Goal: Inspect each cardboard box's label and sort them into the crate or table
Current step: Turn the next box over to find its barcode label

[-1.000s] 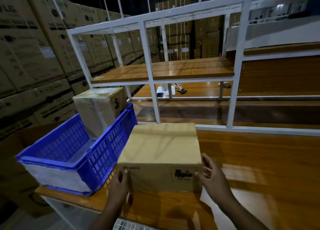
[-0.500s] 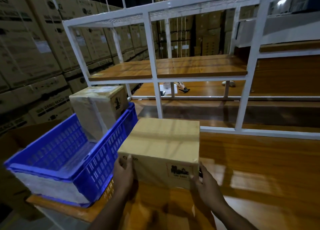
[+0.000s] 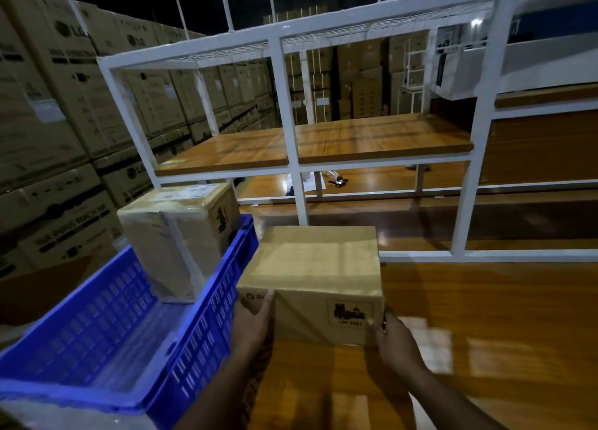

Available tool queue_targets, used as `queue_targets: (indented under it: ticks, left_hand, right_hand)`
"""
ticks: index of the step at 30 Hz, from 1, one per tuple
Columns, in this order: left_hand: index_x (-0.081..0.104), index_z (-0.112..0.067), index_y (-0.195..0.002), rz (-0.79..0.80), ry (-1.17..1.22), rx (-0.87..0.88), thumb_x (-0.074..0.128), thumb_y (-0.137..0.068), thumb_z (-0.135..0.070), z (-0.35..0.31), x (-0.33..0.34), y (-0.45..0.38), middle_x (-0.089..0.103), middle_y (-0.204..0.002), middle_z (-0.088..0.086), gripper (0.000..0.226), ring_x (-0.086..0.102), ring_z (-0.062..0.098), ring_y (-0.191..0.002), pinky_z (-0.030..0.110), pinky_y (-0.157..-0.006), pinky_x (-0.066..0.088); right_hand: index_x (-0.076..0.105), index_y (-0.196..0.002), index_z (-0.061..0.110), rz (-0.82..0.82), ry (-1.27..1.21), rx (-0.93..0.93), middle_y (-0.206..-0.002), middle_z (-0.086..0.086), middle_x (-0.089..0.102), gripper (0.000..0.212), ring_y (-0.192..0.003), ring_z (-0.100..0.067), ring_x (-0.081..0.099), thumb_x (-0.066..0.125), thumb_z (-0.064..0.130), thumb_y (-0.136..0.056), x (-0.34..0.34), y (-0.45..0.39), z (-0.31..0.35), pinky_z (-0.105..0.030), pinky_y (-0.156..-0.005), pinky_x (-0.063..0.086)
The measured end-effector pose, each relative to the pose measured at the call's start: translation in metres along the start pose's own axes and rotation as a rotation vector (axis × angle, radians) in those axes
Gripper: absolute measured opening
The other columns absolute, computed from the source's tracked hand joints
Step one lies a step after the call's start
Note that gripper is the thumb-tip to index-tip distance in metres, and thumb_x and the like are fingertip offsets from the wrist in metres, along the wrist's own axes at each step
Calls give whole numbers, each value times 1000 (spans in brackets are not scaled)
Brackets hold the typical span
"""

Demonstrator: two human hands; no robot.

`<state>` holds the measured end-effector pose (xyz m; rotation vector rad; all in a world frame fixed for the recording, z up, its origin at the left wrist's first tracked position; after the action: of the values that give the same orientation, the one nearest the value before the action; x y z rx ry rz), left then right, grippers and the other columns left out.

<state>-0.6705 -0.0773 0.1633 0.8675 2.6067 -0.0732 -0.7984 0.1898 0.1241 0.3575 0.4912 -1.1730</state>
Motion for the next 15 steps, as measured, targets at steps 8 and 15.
queue_targets:
  ticks: [8,15]
  left_hand:
    - [12,-19,-160,91,-78,65,66,-93,-42,11,2,-24,17,-166,7,90,20,30,-151,52,-120,23]
    - [10,-15,-159,-135,-280,219,73,-89,-32,-10,-1,-4,17,-165,9,96,19,27,-151,44,-120,25]
  right_hand:
    - [45,-116,34,-16,95,22,-111,3,67,13,-76,-4,54,39,32,-105,3,-19,-1,-18,-59,45]
    - [7,-156,19,-384,248,-78,-161,-6,19,87,-143,-24,28,63,34,-92,-10,4,30,-40,-105,44]
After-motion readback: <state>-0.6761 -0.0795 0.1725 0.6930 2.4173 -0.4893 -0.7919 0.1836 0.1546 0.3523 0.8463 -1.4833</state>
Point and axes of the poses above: each hand's wrist, its own y-axis away from the middle knuckle, its own x-axis out of the palm, z = x × y, the point moved 5 cm from there along -y, towards the middle knuckle
